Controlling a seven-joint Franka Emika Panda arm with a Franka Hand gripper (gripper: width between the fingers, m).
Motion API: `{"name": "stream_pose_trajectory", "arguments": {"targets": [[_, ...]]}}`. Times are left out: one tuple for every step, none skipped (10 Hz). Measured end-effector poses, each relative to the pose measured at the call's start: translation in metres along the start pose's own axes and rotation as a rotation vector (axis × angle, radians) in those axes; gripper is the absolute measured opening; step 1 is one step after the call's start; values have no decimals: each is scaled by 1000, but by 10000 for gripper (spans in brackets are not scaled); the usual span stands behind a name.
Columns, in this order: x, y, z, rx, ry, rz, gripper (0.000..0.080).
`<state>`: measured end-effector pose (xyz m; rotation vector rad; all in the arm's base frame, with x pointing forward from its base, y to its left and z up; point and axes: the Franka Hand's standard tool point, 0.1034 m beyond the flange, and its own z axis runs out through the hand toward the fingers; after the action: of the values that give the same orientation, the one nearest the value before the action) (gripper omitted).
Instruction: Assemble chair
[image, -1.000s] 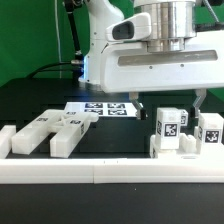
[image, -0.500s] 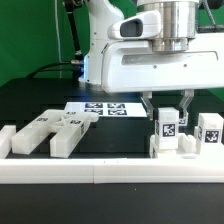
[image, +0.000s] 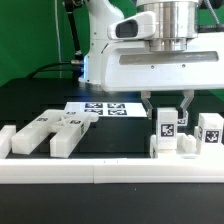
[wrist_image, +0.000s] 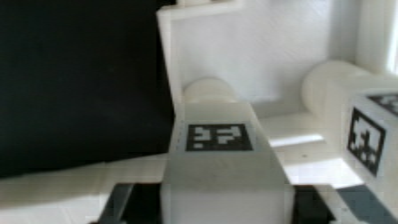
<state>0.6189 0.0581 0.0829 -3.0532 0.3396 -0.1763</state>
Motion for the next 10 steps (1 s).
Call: {"name": "stream_pose_trajectory", "arguments": {"targets": [[0, 1, 0, 12, -2, 132, 289], [0, 0, 0, 12, -4, 259, 291], [-1, -1, 0, 10, -4, 358, 291], [-2, -2, 1, 9, -5, 472, 291], [-3, -2, 1, 11, -5, 595, 291], [-3, -2, 1, 11, -6, 682, 291], [-3, -3, 1, 15, -8, 793, 291], [-3, -3, 1, 18, -11, 891, 291], [-3, -3, 1, 20, -12, 935, 291], [-2, -3, 1, 26, -16, 1000, 291]]}}
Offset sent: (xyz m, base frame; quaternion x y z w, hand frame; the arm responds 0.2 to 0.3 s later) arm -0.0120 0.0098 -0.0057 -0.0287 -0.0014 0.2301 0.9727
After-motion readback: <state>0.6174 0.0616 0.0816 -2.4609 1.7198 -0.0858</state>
